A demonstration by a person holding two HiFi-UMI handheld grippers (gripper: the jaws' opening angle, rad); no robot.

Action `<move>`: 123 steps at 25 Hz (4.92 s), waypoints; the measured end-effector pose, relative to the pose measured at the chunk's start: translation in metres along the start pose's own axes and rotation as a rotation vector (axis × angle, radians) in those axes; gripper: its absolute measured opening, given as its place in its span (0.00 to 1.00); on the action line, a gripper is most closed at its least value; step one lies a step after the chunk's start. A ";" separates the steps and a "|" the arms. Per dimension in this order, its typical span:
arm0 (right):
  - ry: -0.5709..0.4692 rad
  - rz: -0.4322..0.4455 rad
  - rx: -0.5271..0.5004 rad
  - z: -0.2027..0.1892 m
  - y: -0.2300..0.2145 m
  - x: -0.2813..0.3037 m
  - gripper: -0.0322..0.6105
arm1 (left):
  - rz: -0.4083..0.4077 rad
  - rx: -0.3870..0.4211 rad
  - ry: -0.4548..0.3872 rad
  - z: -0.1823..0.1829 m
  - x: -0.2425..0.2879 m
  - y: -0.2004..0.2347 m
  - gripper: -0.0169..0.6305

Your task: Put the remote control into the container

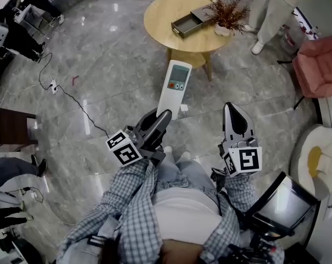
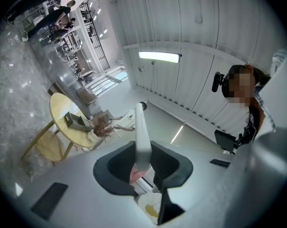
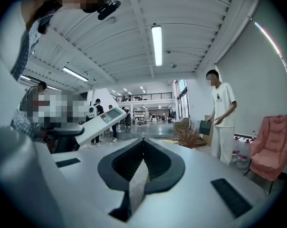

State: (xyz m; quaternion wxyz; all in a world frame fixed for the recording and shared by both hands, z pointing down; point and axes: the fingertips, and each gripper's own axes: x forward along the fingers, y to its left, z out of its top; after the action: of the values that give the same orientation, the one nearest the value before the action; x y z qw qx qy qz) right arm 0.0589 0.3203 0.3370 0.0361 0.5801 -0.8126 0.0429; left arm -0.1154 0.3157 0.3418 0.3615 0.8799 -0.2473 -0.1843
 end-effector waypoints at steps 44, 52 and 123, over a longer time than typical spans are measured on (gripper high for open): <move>0.037 -0.020 -0.047 0.005 -0.082 0.108 0.06 | -0.045 -0.029 0.044 0.050 0.132 0.084 0.18; 0.046 -0.016 -0.071 0.010 -0.084 0.156 0.06 | -0.040 -0.034 0.024 0.084 0.142 0.121 0.18; 0.149 0.380 0.056 -0.006 -0.152 0.404 0.06 | 0.114 -0.100 0.056 0.154 0.322 0.288 0.18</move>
State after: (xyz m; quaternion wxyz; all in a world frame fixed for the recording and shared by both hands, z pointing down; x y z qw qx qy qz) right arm 0.0717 -0.1078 0.3913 0.0713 0.4122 -0.9011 0.1145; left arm -0.0189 -0.1286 0.4011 0.4216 0.8502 -0.2771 -0.1507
